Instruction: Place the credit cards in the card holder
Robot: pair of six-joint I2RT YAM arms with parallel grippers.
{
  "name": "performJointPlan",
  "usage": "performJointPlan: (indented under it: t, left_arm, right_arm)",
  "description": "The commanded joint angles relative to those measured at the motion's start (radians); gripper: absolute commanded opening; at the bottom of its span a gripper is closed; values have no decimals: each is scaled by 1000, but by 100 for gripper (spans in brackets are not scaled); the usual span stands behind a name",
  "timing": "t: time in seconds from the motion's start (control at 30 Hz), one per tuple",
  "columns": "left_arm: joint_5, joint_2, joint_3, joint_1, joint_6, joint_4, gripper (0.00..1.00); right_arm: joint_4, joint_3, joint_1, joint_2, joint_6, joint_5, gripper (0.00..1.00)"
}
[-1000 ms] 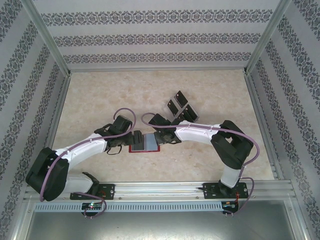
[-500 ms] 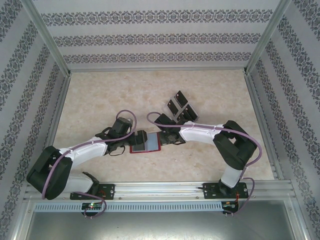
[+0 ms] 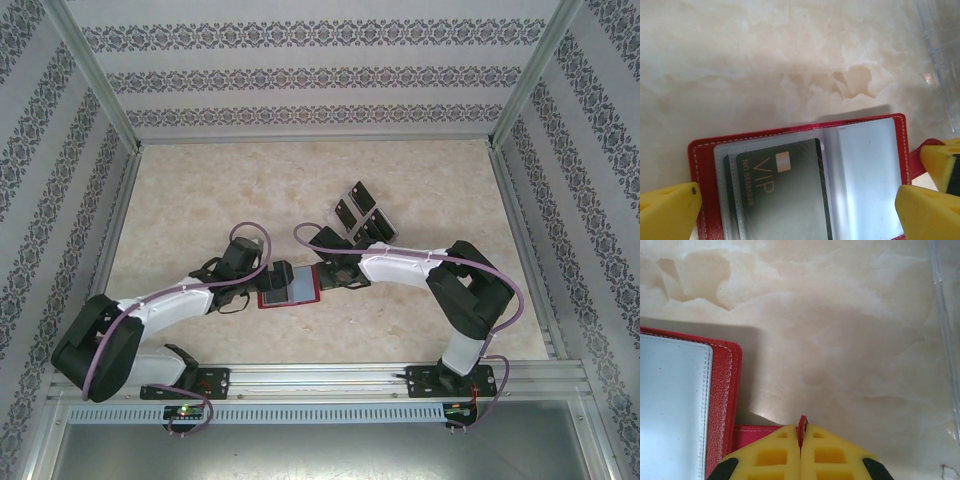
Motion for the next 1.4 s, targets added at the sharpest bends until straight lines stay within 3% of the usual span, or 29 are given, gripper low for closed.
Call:
performJointPlan:
  t: [0.0, 0.43, 0.67, 1.33, 1.37]
  left_arm:
    - [-48, -32, -8, 12, -12, -14, 100]
    - [-46, 36, -18, 12, -18, 15, 100]
    - [10, 81, -3, 10, -18, 56, 100]
    - [94, -24, 63, -35, -90, 124, 100]
    - [97, -27, 64, -39, -100, 137, 100]
  right_arm:
    - [3, -6, -6, -26, 9, -9, 0]
    - [2, 1, -5, -24, 8, -14, 0]
    - [3, 5, -6, -21, 5, -15, 0]
    - [3, 28, -9, -25, -1, -19, 0]
    - [3, 26, -13, -30, 0, -19, 4]
